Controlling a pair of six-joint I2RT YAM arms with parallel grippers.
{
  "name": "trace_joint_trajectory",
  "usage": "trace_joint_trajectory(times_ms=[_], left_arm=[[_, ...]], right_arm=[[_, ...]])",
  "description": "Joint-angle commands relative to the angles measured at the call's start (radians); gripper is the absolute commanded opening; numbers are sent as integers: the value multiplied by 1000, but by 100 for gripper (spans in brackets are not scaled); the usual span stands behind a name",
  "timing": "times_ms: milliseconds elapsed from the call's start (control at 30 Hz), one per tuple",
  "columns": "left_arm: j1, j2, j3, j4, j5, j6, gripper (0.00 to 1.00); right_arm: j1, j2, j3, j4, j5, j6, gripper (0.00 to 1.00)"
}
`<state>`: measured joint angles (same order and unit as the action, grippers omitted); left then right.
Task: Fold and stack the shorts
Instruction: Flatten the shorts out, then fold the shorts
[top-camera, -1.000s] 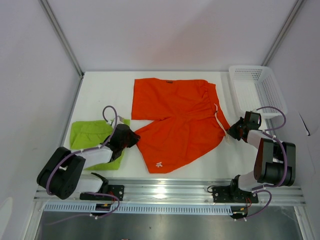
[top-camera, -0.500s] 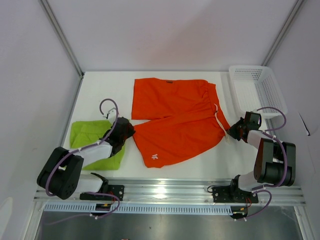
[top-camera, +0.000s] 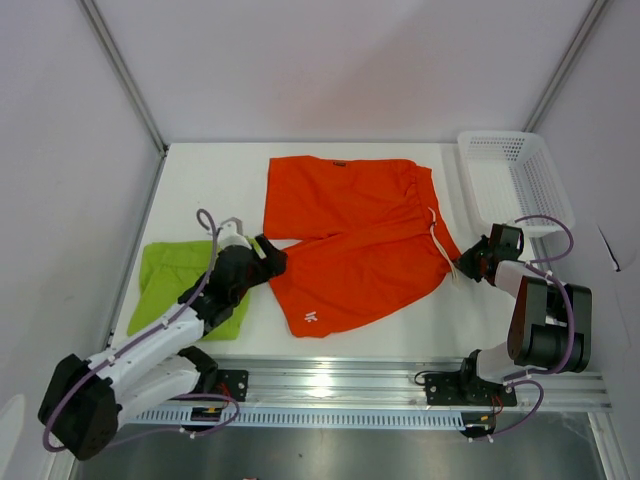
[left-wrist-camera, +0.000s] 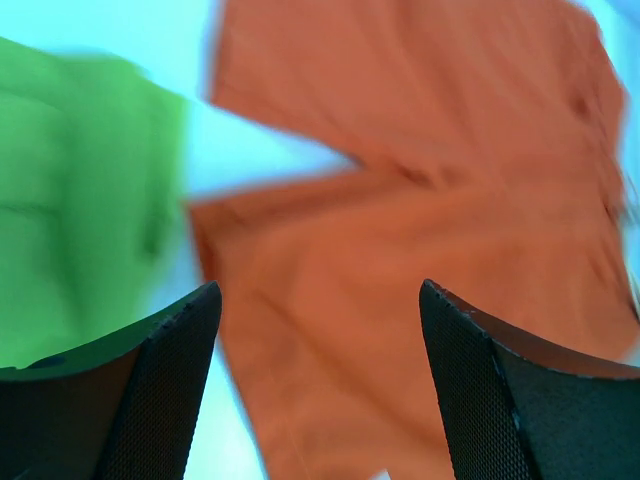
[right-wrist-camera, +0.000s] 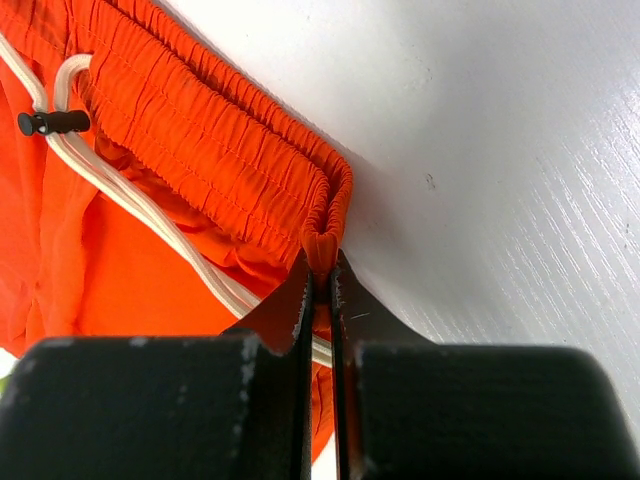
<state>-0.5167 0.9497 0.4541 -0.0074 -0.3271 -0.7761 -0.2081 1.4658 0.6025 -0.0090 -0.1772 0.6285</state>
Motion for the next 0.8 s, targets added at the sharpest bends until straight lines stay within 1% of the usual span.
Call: trace_joint_trajectory(times_ms=[0,33,100,133,200,233,267,300,333,367,400,433,467,500,533,633,667,700,767], left_arm=[[-169,-45,-6,-126,56,47,81],[-246,-46,-3,-146,42,52,80],[-313,-43,12,-169,43,99,79],[-371,-40,15,-211,25,112,79],[-429,-28,34,-256,2,153,78],[-495,-20,49,-290,-13,165,78],[-529,-11,55,-304,-50,170,78],[-564,10,58,-310,-56,190,77],[-636,24,63,-315,-94,193,77],[-672,41,64,-321,-118,193,78],[-707,79,67,-335,-141,190,78],[-773,101,84,-347,-165,187,79],[-802,121,93,-359,-221,181,79],[-831,141,100,-377,-243,173,79],[-883,183,118,-391,-271,167,79],[-942,259,166,-416,-317,172,78],[-953,277,191,-422,-328,175,77],[-959,296,196,-425,-340,187,73],[-961,349,208,-430,-352,196,72]], right_arm=[[-11,10,-12,30,21,-3,0],[-11,11,-12,30,19,-1,0],[-11,14,-10,30,21,-1,0],[-11,16,-10,30,21,-1,0],[-11,13,-12,34,24,0,0],[-11,13,-10,34,25,-1,0],[-11,13,-10,34,25,0,0],[-11,16,-10,34,25,0,0],[-13,18,-9,34,21,-1,0],[-11,22,-7,34,19,-1,0],[-11,24,-6,32,16,-1,0],[-13,27,-6,30,15,-3,0],[-11,28,-4,32,15,-3,0],[-11,30,-6,32,15,-3,0],[-11,30,-4,32,13,-3,0],[-13,36,-3,34,10,-4,0],[-11,37,-3,34,8,-4,0],[-13,41,0,34,5,-4,0],[-11,44,2,34,4,-4,0]])
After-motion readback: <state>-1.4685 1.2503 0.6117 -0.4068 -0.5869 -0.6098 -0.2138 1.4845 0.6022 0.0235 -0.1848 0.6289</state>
